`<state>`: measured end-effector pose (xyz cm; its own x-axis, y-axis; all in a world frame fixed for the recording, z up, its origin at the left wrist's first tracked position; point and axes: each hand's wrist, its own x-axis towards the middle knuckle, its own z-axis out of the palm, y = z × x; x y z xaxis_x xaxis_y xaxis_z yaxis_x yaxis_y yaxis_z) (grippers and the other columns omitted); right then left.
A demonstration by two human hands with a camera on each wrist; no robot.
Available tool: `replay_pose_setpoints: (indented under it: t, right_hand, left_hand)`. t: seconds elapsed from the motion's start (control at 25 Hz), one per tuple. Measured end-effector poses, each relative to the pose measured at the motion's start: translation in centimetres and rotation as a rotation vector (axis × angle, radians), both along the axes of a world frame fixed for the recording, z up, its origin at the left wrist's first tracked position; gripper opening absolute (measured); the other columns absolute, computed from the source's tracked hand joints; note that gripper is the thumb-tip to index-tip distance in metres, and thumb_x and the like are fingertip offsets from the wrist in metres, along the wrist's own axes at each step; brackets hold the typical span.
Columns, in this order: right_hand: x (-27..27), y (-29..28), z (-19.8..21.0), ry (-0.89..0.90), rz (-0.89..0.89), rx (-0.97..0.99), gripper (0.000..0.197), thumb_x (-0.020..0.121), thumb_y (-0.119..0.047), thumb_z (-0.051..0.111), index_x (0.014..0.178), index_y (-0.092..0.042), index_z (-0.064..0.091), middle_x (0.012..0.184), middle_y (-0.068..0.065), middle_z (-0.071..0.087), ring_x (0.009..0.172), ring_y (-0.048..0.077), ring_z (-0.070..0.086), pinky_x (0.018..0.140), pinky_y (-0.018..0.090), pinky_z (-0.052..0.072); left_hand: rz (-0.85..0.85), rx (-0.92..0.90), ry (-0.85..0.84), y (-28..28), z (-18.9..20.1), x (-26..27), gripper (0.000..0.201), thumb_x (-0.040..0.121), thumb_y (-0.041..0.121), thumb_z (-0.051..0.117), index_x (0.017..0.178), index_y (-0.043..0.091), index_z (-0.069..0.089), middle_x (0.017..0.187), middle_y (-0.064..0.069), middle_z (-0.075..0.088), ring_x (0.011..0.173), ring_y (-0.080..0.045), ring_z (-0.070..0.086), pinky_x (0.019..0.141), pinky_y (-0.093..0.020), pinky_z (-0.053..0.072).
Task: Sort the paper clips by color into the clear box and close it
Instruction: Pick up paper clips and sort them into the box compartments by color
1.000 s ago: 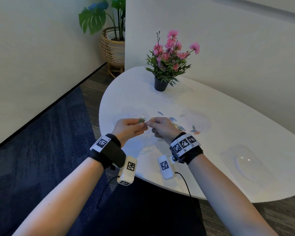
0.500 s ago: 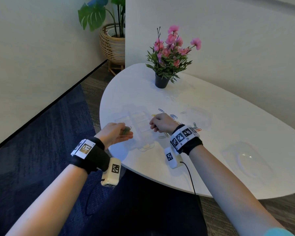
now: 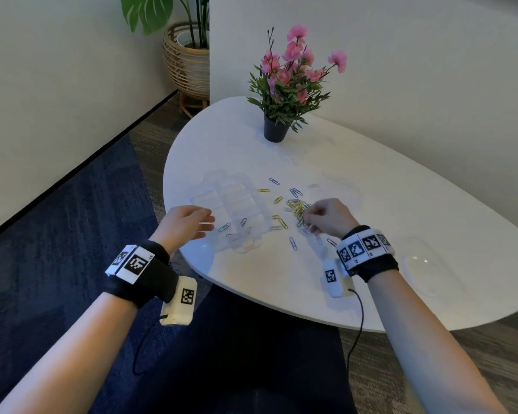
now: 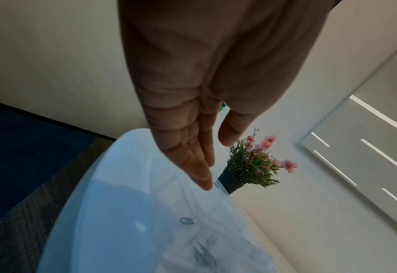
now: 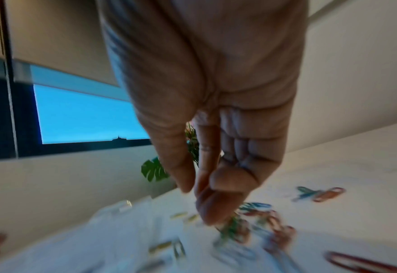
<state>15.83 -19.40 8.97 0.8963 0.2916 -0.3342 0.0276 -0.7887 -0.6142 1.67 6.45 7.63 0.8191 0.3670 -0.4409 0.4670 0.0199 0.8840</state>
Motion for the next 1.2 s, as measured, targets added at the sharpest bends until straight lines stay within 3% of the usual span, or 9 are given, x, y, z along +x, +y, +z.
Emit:
replay_pose_setpoints:
  t: [0.16,0.32,0.44,0.56,0.64,0.72,0.84,1.08,1.2]
  right_hand:
    - [-2.1,-0.6,-2.5,0.007,0.13,-0.216,0.012,0.08,-0.015,0.069,0.082,-0.003,0.071,0.073,0.006,0.065,0.064,0.014,0.059,0.061,0.019,0.046]
    - [-1.8,2.4,-4.2,-0.078,0.16,-0.296,0.015,0.079,-0.017,0.072,0.076,-0.003,0.07,0.08,0.01,0.07,0.079,0.022,0.065,0.076,0.031,0.055]
    - [-1.5,3.2,-4.6,-0.036,0.305,-0.489,0.023,0.089,-0.014,0.057,0.07,-0.002,0.06,0.083,0.013,0.065,0.082,0.029,0.062,0.07,0.033,0.051]
    - [-2.6,3.0,-4.9,-0.083,0.474,-0.66,0.017,0.095,-0.008,0.041,0.1,0.001,0.055,0.101,0.015,0.054,0.09,0.03,0.056,0.076,0.034,0.046]
    - [-2.9,3.1,-4.0,-0.115,0.494,-0.526,0.014,0.096,-0.009,0.039,0.102,-0.004,0.051,0.091,0.008,0.049,0.077,0.02,0.049,0.07,0.032,0.042]
    - [-3.0,3.8,-2.1,-0.144,0.329,-0.176,0.01,0.095,-0.015,0.046,0.093,-0.007,0.051,0.078,-0.001,0.049,0.067,0.013,0.045,0.059,0.026,0.038]
    - [-3.1,5.7,-0.1,-0.276,0.236,0.114,0.011,0.09,-0.015,0.058,0.09,-0.004,0.06,0.076,0.0,0.057,0.066,0.013,0.051,0.058,0.02,0.04]
    - [-2.5,8.3,-1.5,-0.217,0.261,0.097,0.013,0.088,-0.009,0.057,0.094,-0.003,0.068,0.09,0.01,0.069,0.074,0.014,0.056,0.07,0.021,0.043]
    - [0.1,6.4,-1.6,-0.298,0.091,0.111,0.015,0.087,-0.005,0.055,0.094,-0.004,0.069,0.097,0.011,0.071,0.078,0.017,0.06,0.074,0.022,0.046]
  left_hand:
    - [-0.007,-0.007,-0.02,-0.5,-0.7,-1.4,0.025,0.098,0.016,0.041,0.112,0.01,0.061,0.099,-0.002,0.069,0.095,-0.018,0.065,0.078,-0.025,0.052]
    - [-0.014,-0.008,-0.02,-1.6,-0.8,-2.1,0.025,0.099,0.014,0.04,0.113,0.011,0.06,0.103,-0.003,0.069,0.09,-0.013,0.064,0.076,-0.024,0.05]
    - [-0.037,-0.007,-0.037,-2.8,-0.5,-2.2,0.024,0.098,0.013,0.04,0.11,0.012,0.061,0.1,-0.002,0.069,0.087,-0.014,0.064,0.077,-0.024,0.05]
    - [-0.094,-0.055,-0.057,-4.3,-0.1,-1.5,0.023,0.098,0.013,0.041,0.108,0.009,0.062,0.1,-0.007,0.069,0.086,-0.015,0.065,0.079,-0.025,0.052]
    - [-0.131,-0.092,-0.061,-4.9,0.2,-0.6,0.025,0.099,0.013,0.041,0.11,0.005,0.062,0.101,-0.009,0.068,0.086,-0.016,0.066,0.077,-0.023,0.054]
    - [-0.127,-0.108,-0.064,-4.9,0.5,0.1,0.025,0.098,0.013,0.042,0.11,0.004,0.061,0.101,-0.01,0.068,0.085,-0.016,0.067,0.074,-0.02,0.055]
    - [-0.078,-0.086,-0.071,-4.2,0.4,0.3,0.023,0.098,0.012,0.041,0.109,0.005,0.06,0.1,-0.01,0.067,0.084,-0.015,0.066,0.076,-0.022,0.054]
    - [0.101,-0.125,-0.058,-1.6,-1.7,-2.2,0.025,0.098,0.009,0.041,0.114,0.005,0.06,0.1,-0.008,0.069,0.088,-0.016,0.066,0.074,-0.024,0.052]
    - [0.213,-0.057,-0.086,-0.5,-3.2,-3.0,0.022,0.096,0.01,0.044,0.107,0.013,0.062,0.103,-0.006,0.068,0.092,-0.018,0.065,0.084,-0.033,0.053]
